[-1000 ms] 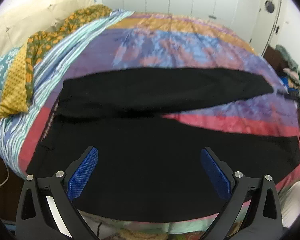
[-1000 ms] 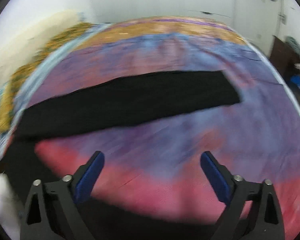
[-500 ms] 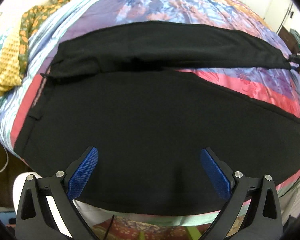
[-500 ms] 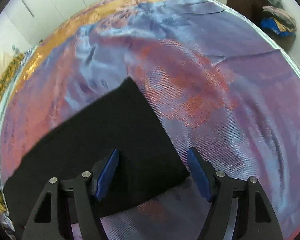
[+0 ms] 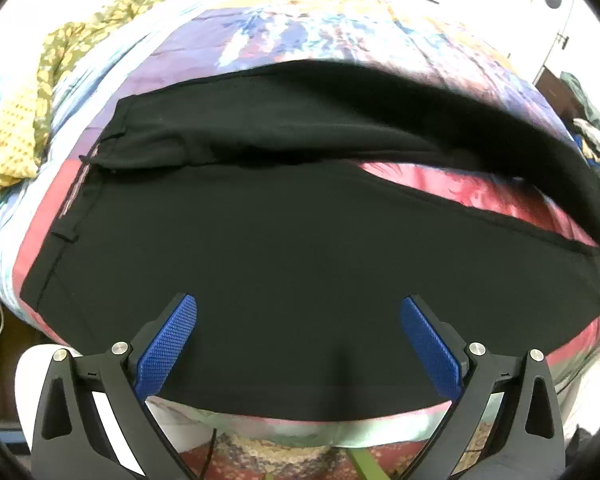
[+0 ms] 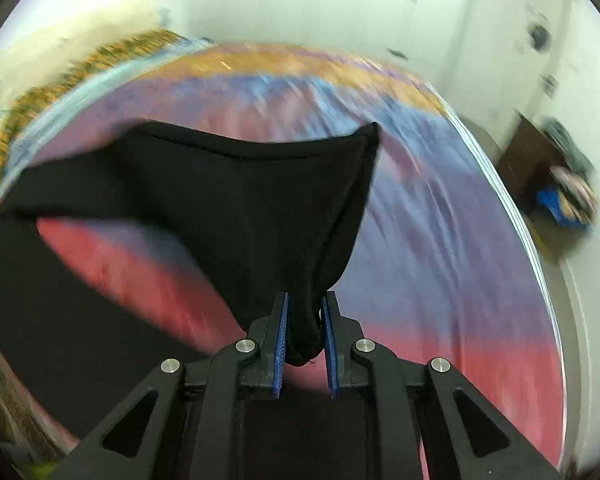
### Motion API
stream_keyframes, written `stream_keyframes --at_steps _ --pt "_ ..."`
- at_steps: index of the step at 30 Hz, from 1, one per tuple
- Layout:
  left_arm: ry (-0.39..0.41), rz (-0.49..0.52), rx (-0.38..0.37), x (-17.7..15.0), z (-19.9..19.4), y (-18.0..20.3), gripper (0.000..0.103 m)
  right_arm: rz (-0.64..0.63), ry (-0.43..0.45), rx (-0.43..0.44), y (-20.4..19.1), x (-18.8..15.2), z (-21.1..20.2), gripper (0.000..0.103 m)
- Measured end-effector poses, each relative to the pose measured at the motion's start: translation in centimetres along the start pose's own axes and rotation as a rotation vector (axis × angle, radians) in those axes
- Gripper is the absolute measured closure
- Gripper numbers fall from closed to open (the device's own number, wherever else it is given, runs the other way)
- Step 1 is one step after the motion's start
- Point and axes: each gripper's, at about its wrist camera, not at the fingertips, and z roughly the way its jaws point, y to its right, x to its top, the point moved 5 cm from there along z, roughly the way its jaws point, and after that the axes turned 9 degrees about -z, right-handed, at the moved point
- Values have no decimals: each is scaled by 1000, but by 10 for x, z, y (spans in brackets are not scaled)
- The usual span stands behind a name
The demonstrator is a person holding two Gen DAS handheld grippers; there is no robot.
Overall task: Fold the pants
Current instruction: 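Lift the held leg and lay it over the trousers, then open the right gripper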
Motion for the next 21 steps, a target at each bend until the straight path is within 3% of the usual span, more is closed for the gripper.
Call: stream_keyframes --at_steps 2,4,6,7,8,13,21 --pt "-16 9 -3 -5 5 0 1 93 -86 -51 15 -31 11 70" --pt "-22 -1 -12 -9 4 -2 1 182 -99 -61 25 -45 2 64" --pt "-11 -30 -33 -11 0 -6 1 239 -5 -109 30 -40 -28 36" --pt "1 -49 -51 -12 -4 -9 1 254 39 -137 29 -36 -43 12" --pt "12 -65 -67 -14 -6 -12 1 260 75 -150 26 -30 -56 7" --pt "23 -98 -108 -27 -9 -21 1 250 152 -126 -18 0 -93 7" --pt "42 -120 -119 -35 -7 -32 1 239 156 13 -118 -10 -103 6"
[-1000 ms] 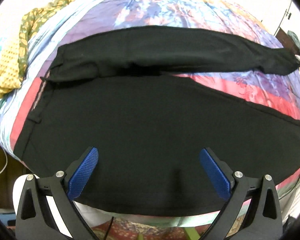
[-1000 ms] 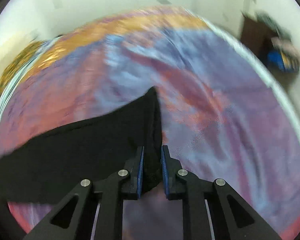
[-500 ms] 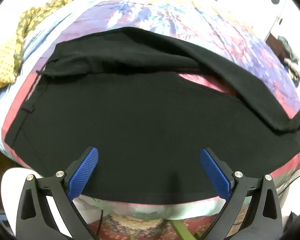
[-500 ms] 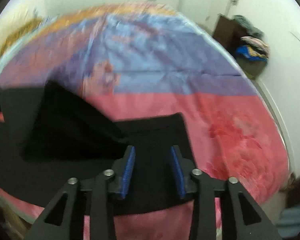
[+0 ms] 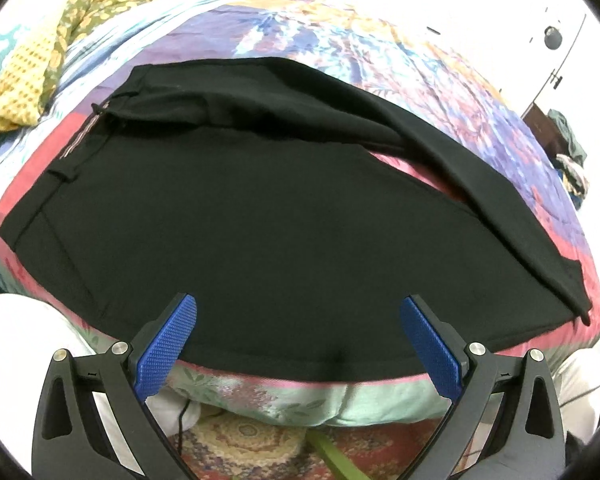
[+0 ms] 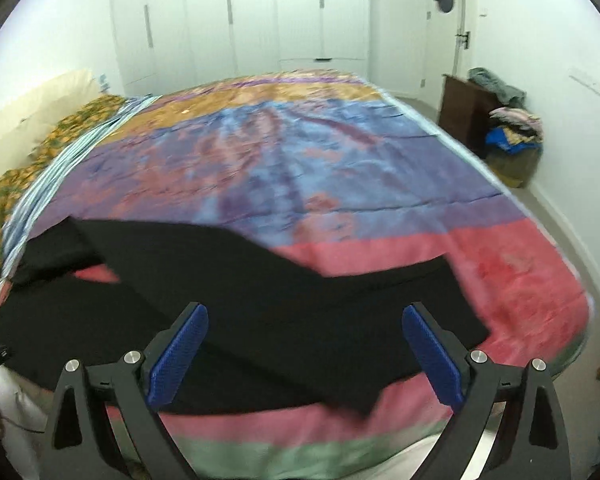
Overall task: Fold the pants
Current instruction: 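Lift the held leg and lay it over the trousers, then open the right gripper, then grasp the edge of the black trousers with the right gripper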
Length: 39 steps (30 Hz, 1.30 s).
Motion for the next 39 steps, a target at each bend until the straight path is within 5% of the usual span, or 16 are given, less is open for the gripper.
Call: stream_keyframes --at_steps 10,20,24,29,33,35,39 --pt "29 37 15 -2 -3 1 1 71 -43 135 -32 -24 8 6" --pt "151 70 51 42 0 -3 1 308 37 154 29 7 -13 6" --pt "133 64 96 41 21 -14 1 485 25 330 24 8 -7 6" --pt "86 105 108 24 31 -14 1 603 -173 605 -56 -26 48 6" --pt "122 183 119 22 28 -2 1 660 -222 507 -53 -49 93 10" --pt "119 197 128 21 30 0 1 695 -182 427 -33 -52 99 24" --pt "98 201 117 19 36 2 1 762 -86 268 15 -47 86 24"
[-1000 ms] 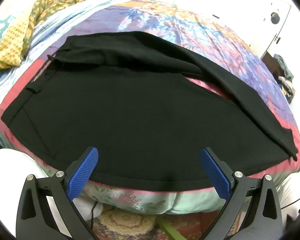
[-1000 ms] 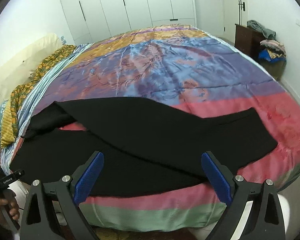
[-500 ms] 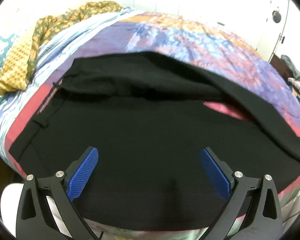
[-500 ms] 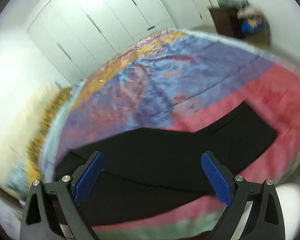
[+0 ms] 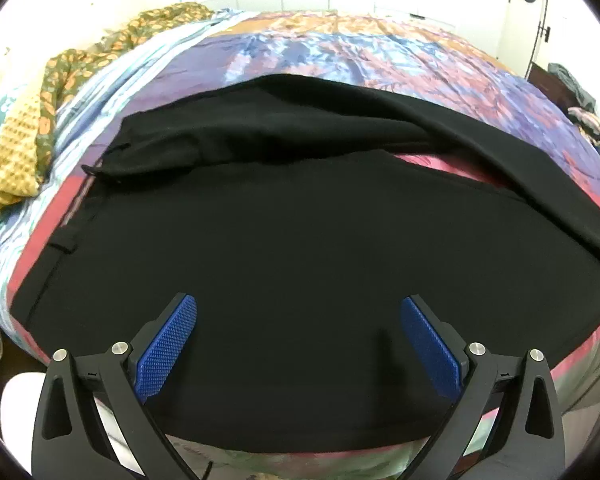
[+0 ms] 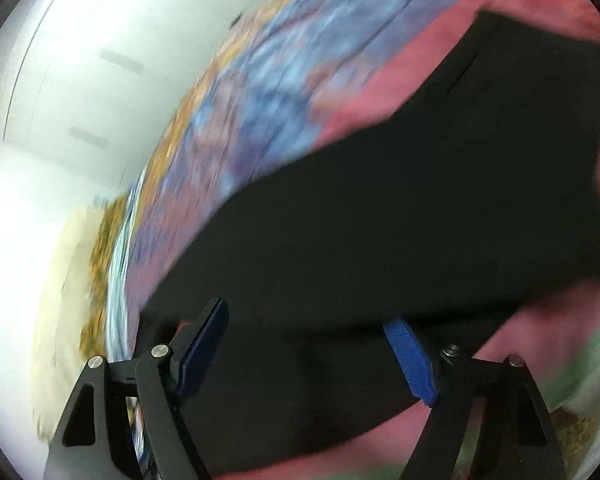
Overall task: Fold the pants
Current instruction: 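Grasp the edge of the black trousers with the right gripper, then lift the grasped trouser edge upward with the right gripper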
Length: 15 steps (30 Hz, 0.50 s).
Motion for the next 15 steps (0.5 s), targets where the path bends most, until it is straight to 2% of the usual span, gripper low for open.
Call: stream_keyframes --at_steps 6,7,8,11,13,15 --pt "-2 1 2 -1 2 2 1 55 68 -56 28 30 -11 25" --pt "-5 -4 4 -1 2 1 1 42 73 -62 27 33 -10 31" --pt "-9 -11 5 -1 3 -1 1 31 75 -67 29 33 -8 45" --pt "-15 -29 8 -1 4 -4 1 -5 64 -100 32 32 -5 75" --pt "-19 -38 7 -1 5 -5 1 -25 61 -119 34 34 -3 84" --pt "-25 -40 7 -2 7 -5 1 -45 64 -119 33 33 -6 88"
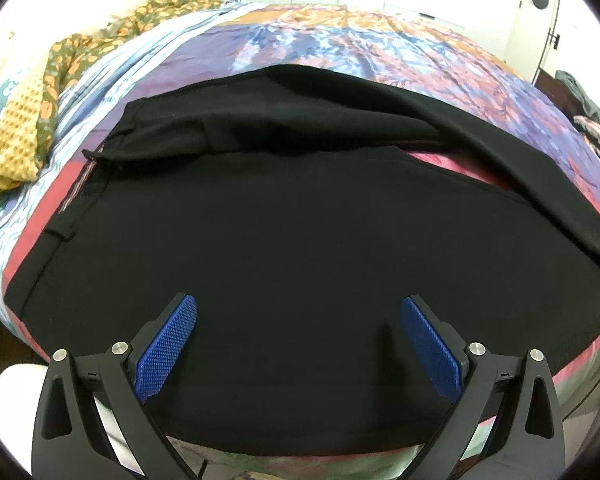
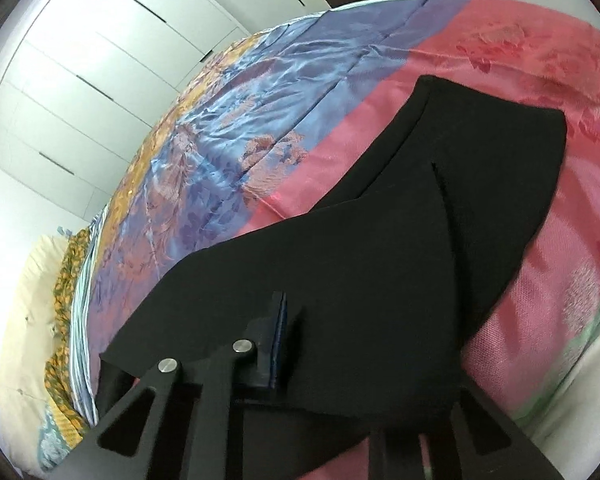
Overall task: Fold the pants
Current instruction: 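Lift the grasped trouser edge upward with the right gripper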
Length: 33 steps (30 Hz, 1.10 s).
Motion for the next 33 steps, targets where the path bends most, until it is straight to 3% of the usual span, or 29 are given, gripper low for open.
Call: stream_keyframes --at_steps 6,10,16,33 --pt "-18 23 7 -3 3 2 1 -110 21 29 -20 5 -21 94" --pt "-39 -6 -33 -2 2 2 1 -199 55 76 -46 15 -41 95" --pt "-43 22 5 -5 8 8 1 -315 95 138 -81 22 -62 95" --pt "-46 -2 -8 -3 8 0 1 -386 136 191 -119 28 -83 95"
